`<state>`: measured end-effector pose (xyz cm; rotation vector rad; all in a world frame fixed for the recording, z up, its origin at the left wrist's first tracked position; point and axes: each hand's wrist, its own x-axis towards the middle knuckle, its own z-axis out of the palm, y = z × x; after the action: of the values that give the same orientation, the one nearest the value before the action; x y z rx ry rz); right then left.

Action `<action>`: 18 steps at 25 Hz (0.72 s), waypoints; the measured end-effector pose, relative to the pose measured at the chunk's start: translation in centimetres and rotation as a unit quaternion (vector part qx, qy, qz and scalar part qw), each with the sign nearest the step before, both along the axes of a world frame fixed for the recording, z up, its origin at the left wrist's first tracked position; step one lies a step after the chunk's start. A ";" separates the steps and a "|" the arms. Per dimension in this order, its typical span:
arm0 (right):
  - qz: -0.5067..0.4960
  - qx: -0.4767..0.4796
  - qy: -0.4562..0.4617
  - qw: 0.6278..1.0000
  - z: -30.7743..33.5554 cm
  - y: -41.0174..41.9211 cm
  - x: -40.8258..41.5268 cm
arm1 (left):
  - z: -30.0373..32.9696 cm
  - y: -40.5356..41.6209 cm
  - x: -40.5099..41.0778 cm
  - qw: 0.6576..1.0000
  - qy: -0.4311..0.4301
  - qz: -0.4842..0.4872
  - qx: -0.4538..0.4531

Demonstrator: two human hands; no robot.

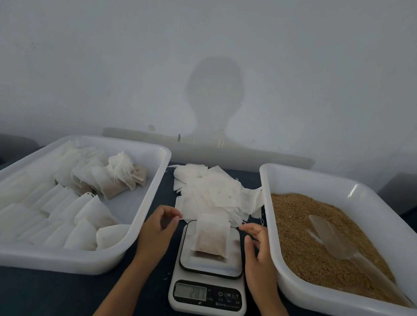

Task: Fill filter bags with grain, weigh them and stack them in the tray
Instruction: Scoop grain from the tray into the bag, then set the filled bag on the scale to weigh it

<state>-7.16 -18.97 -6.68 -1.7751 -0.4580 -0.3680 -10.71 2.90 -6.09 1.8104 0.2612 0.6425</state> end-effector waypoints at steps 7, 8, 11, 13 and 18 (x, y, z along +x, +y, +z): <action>0.020 -0.074 0.039 0.996 1.6 2.3 1.7 | 1.7 -1.5 2.7 0.988 0.065 -0.074 0.115; 0.020 -0.081 0.055 0.995 1.8 2.6 2.0 | 1.9 -1.8 3.2 0.983 0.092 -0.082 0.137; 0.011 -0.095 0.087 0.992 2.0 3.4 2.6 | 2.3 -2.8 4.3 0.970 0.158 -0.098 0.156; -0.005 -0.109 0.081 0.991 2.2 3.5 2.7 | 2.3 -3.1 4.6 0.966 0.184 -0.098 0.154; 0.010 -0.084 0.064 0.994 2.6 3.5 2.5 | 3.2 -3.5 3.9 0.960 0.165 -0.082 0.213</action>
<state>-4.67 -15.52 -4.04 -1.9421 -0.4244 -0.2049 -6.84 -0.57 -2.94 2.3292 0.2003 0.2873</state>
